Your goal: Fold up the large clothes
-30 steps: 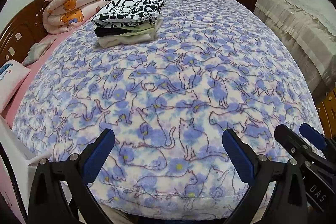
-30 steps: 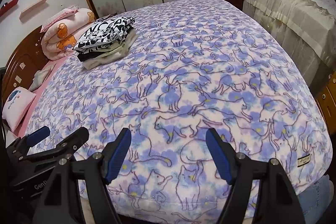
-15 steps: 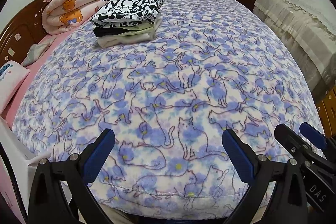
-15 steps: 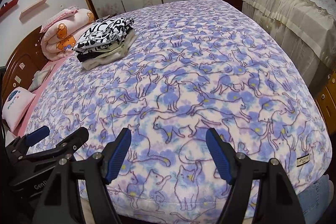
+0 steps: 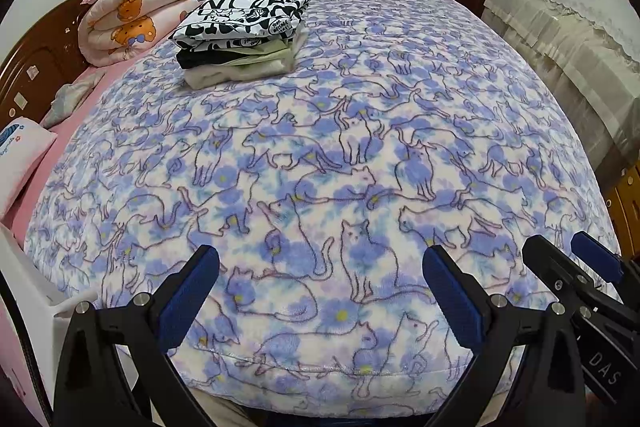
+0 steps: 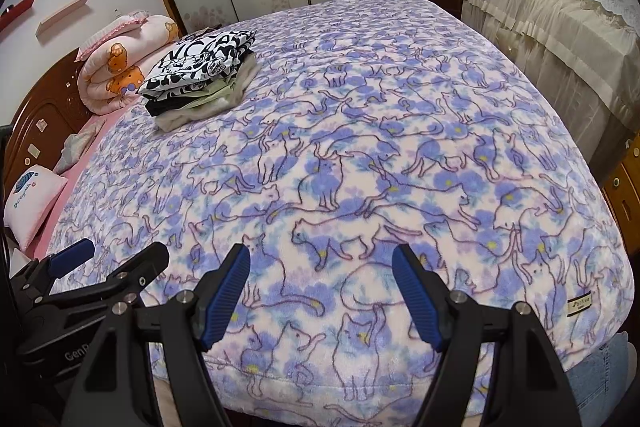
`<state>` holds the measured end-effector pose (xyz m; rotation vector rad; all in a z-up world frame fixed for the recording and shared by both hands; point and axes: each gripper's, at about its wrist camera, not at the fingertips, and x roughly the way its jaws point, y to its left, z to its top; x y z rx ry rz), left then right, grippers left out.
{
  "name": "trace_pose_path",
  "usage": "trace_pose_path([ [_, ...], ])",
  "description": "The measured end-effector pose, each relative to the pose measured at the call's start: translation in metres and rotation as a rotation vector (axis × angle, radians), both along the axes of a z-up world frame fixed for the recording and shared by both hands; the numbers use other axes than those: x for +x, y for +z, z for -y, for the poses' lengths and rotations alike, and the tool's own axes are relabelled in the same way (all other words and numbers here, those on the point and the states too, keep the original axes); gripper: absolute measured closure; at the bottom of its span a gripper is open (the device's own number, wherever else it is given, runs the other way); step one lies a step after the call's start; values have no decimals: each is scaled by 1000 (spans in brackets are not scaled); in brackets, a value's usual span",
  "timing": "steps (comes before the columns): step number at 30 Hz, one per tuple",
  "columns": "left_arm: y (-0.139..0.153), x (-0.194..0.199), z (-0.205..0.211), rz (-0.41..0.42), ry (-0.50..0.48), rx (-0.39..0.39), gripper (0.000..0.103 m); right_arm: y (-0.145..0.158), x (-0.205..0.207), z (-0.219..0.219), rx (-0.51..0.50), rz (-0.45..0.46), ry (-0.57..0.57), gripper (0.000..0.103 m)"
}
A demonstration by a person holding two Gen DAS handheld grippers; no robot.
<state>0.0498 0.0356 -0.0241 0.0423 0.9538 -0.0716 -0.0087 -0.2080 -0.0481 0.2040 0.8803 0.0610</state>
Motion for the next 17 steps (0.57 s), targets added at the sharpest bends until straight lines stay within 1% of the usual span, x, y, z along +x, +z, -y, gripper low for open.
trace_pose_path([
  [17,0,-1,2,-5,2,1,3,-1,0,0,1,0,0,29],
])
